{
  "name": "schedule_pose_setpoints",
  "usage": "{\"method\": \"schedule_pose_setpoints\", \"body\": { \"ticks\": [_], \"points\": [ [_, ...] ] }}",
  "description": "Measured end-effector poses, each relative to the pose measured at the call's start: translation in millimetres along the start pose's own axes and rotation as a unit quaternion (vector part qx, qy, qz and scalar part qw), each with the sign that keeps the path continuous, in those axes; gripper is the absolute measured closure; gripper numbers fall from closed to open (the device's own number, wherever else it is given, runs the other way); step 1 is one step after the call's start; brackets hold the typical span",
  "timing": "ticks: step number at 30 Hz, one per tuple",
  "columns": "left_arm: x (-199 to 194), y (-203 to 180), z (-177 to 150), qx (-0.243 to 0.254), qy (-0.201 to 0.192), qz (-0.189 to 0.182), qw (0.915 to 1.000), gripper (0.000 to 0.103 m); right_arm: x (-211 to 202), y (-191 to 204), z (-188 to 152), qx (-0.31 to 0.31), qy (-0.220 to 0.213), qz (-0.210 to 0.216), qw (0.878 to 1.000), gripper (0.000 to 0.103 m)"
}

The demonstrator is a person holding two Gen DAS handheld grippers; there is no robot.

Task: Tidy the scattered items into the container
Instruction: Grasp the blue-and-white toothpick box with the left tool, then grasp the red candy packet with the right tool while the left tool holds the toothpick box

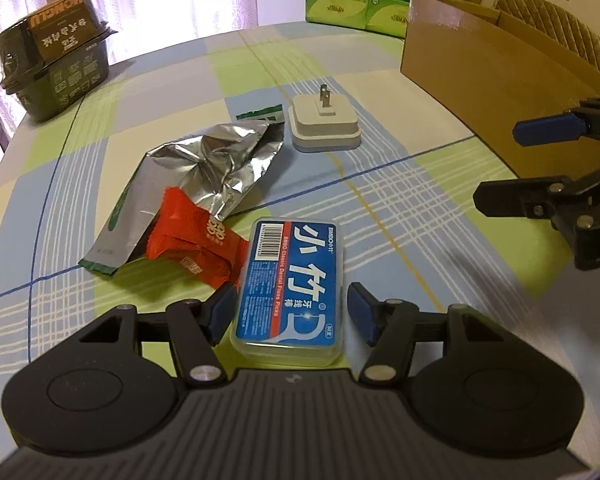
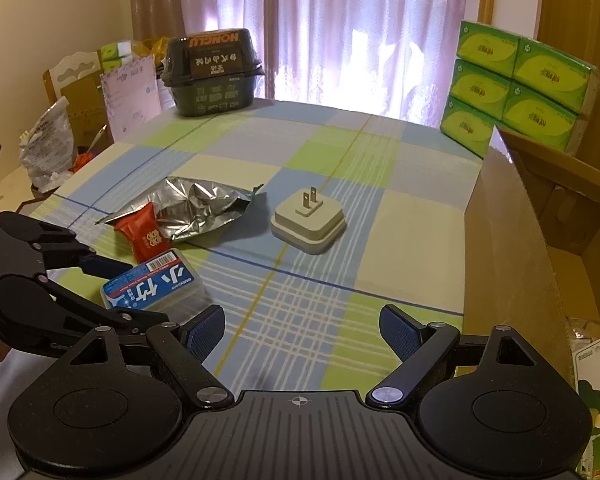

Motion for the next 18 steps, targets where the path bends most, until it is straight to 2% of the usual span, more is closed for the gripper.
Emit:
{"method": "schedule_pose_setpoints", "body": {
  "ticks": [1,7,10,13,18],
  "points": [
    [0,-1,-1,0.003,0.002,0.001,1.0,0.051,0,1,0,-0.001,0.0,0.001,1.0,0.013],
    [-15,0,-1,0.006,0.002,0.001,1.0,0.052,0,3,1,0.007,0.002,0.011,1.0,0.013],
    [-35,4,-4,0.005,-0.003,0.005,1.0,0.052,4,8,2,0.019,0.006,0.03,0.999,0.013],
    [-53,14,-11,0.002,-0.003,0.019,0.9998,0.052,12,17,4,0.02,0.01,0.056,0.998,0.013],
    [-69,39,-25,-0.016,0.004,0.058,0.9982,0.052,27,48,11,-0.031,0.01,0.097,0.995,0.013]
  ]
}}
Point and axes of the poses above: each gripper's, at about its wrist camera, not at the fingertips, and x roughly the way its jaws point, y to its left, z to its top, the point moved 2 cm from there along x, roughly the way its jaws point, and after that the axes turned 10 degrees about -y, right-handed, at the moved point
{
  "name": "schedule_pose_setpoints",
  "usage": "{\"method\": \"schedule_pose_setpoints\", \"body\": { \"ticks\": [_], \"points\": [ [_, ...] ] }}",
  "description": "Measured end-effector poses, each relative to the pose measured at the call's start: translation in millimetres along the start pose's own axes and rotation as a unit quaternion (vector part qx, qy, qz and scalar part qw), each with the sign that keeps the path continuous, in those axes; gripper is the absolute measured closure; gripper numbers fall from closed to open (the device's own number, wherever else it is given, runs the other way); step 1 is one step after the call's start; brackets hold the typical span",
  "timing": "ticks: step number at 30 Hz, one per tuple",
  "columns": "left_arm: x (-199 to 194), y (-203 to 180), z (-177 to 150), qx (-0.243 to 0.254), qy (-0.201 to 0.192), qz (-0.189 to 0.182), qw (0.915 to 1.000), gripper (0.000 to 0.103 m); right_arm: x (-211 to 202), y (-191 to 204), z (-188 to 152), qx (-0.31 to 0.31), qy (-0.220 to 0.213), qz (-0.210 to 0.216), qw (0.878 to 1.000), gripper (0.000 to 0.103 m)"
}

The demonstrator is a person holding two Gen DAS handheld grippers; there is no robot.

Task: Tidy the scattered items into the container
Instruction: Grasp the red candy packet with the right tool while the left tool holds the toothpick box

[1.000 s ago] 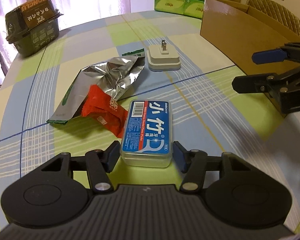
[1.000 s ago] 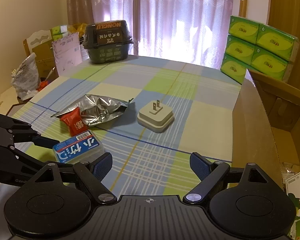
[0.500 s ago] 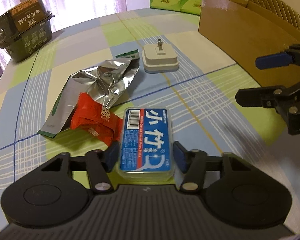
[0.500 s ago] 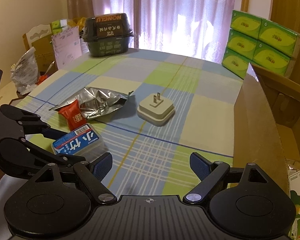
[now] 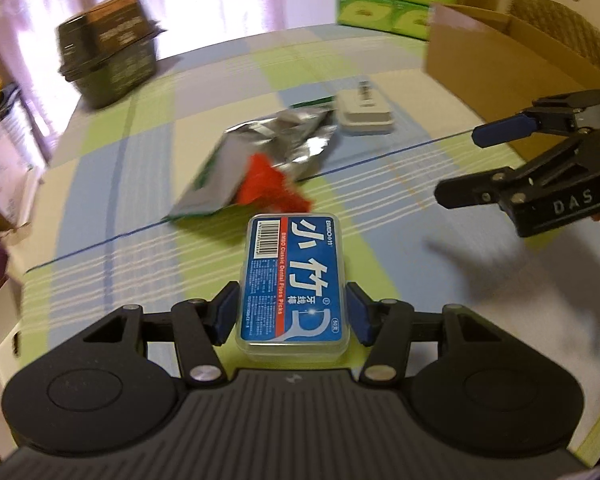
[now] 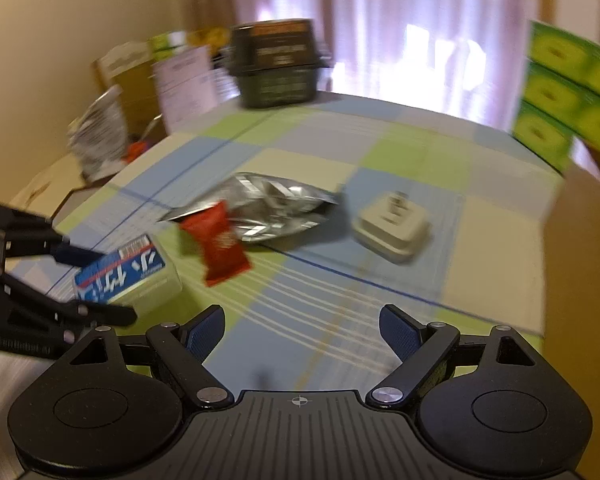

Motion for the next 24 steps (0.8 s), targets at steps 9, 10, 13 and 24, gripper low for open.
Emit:
{"method": "schedule_pose_setpoints", "body": {
  "ticks": [9,10,13,24],
  "points": [
    [2,52,-6,-0.064,0.005,0.051,0.9967,0.052,45,40,10,-0.074,-0.01,0.056,0.996,0.014],
    [4,55,-7,-0.069,0.007,0.053,0.9962,0.052,51,42,11,-0.077,-0.012,0.061,0.995,0.014],
    [6,59,-9,-0.076,0.009,0.054,0.9956,0.052,68,47,11,-0.087,-0.01,0.067,0.994,0.014],
    [16,66,-9,-0.102,0.015,0.044,0.9937,0.052,109,49,12,-0.097,0.005,0.076,0.992,0.044]
  ]
}}
Point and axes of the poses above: each gripper's, at about its wrist camera, not at the fingertips, and x roughly the way its jaws point, y to its left, z to its top, the point moved 2 cm from there along x, roughly the way its jaws point, and after that the axes turned 10 degrees about -y, right-handed, at the moved point
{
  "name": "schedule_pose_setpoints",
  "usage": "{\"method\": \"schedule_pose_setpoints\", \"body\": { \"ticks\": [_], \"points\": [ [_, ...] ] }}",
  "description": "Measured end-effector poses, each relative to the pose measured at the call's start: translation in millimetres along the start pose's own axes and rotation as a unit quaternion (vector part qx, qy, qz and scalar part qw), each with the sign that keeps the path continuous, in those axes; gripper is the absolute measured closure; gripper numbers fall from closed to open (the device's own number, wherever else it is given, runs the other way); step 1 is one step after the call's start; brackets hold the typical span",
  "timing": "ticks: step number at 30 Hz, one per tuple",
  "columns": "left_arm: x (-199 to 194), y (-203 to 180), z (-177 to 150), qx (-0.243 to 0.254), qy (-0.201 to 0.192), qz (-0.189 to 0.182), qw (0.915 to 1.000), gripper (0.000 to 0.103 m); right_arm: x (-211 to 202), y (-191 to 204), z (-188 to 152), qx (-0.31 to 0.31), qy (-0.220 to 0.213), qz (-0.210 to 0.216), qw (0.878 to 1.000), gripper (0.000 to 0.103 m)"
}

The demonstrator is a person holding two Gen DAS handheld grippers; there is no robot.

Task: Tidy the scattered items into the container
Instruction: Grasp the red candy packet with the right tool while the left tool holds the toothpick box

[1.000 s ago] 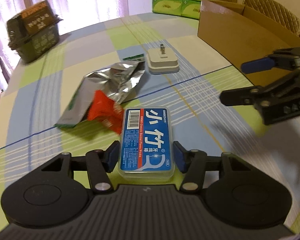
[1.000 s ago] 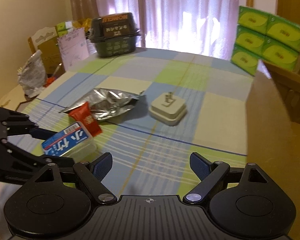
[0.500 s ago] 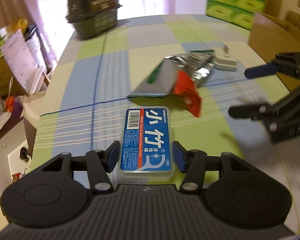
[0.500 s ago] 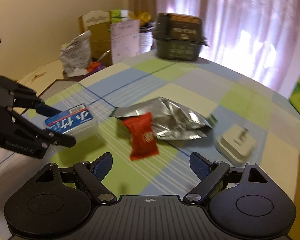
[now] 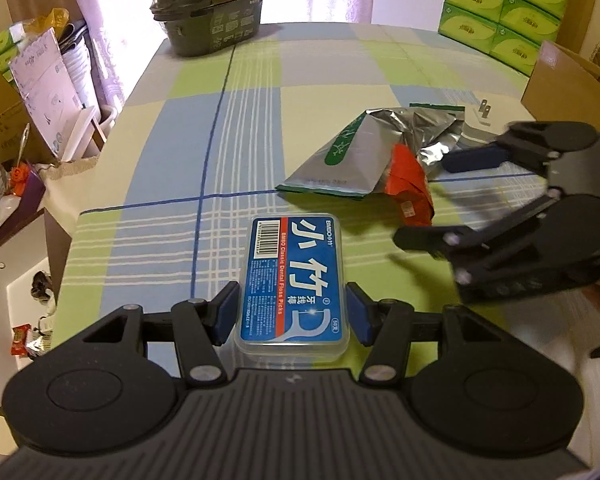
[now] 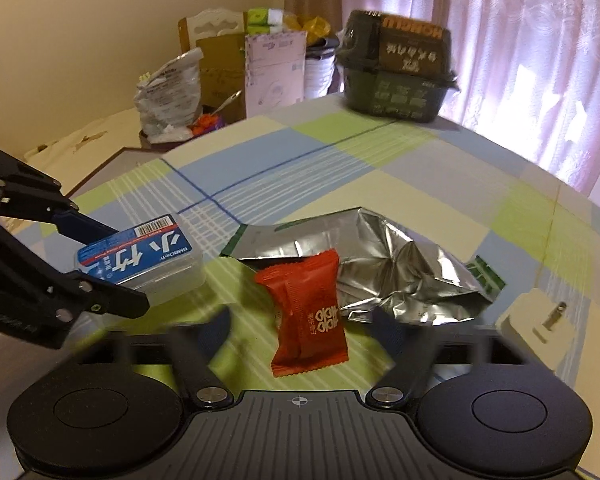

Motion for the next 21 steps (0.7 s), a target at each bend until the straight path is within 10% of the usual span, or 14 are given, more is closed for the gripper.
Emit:
{"method": "schedule_pose_setpoints", "body": {
  "ticks": [3,5,21],
  "points": [
    [2,0,-1,-0.003,0.003,-0.002,1.0,0.052,5,-1,-2,-0.004,0.002,0.001,1.0,0.044],
    [3,-1,-2,-0.003,0.006,-0.003,1.0,0.052,5,1,-3,-0.011,0.005,-0.001,1.0,0.066],
    [1,-56,-4,0.042,0.009,-0.09,0.995,0.052,-87,-23,-27,0.072,0.048,-0.08,0.993,0.067]
  ]
}}
Point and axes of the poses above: each gripper's, at about its wrist camera, not at the fingertips, and x roughly the way its jaws point, y to its left, z to its top, the point moved 2 cm from there along x, roughly the way its jaws point, and after that the axes turned 10 degrees about -y, right-handed, at the moved point
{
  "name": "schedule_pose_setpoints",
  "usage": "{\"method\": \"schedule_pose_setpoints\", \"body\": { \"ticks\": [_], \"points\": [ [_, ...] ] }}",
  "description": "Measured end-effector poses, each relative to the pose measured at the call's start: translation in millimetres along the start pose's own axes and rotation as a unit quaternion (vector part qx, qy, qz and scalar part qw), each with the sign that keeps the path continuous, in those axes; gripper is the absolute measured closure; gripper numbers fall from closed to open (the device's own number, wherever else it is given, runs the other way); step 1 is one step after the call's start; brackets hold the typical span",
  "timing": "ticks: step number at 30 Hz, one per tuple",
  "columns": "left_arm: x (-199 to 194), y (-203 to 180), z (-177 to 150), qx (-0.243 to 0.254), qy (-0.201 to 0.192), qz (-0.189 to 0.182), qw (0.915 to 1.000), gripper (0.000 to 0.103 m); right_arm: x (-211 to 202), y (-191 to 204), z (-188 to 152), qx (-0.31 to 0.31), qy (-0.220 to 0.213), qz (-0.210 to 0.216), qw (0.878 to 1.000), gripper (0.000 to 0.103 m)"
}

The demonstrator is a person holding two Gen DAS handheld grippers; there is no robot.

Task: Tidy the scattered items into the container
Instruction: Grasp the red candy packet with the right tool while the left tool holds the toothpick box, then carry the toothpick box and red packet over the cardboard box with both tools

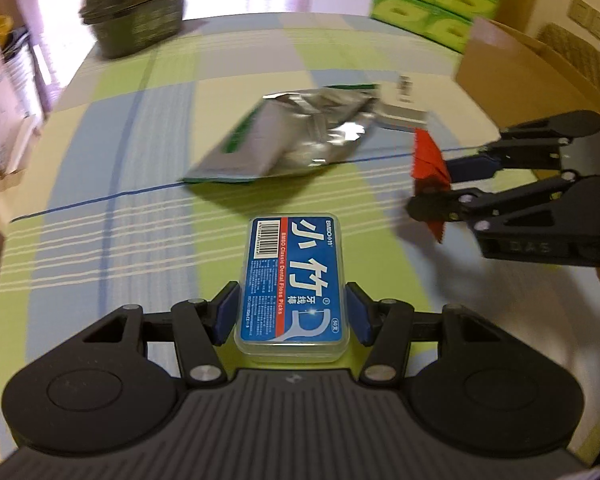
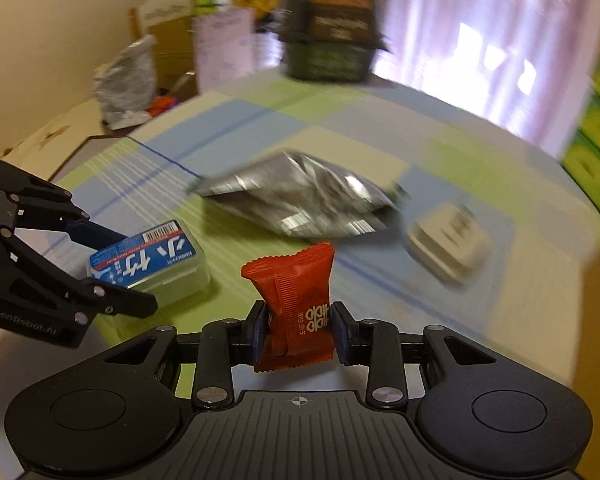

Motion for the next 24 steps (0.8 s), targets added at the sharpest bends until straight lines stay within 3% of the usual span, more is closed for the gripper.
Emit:
{"method": "schedule_pose_setpoints", "body": {
  "ticks": [8,20,24],
  "points": [
    [12,-41,4,0.036,0.004,-0.037,0.9986,0.051,-37,-27,-21,0.058,0.004,-0.037,0.998,0.067],
    [27,-53,2,0.065,0.021,-0.021,0.9974,0.051,-39,-31,-25,0.072,-0.003,-0.032,0.997,0.067],
    [19,-56,9,0.059,0.005,-0.025,0.9979,0.051,-43,-33,-23,0.074,-0.012,-0.036,0.997,0.067]
  ]
}}
Point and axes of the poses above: each gripper's, at about its wrist camera, not at the fingertips, and x roughly the way its jaws point, y to its left, z to its top, the point moved 2 cm from there along x, roughly the way its jaws point, and after that the axes turned 10 degrees about -y, right-handed, at the moved point
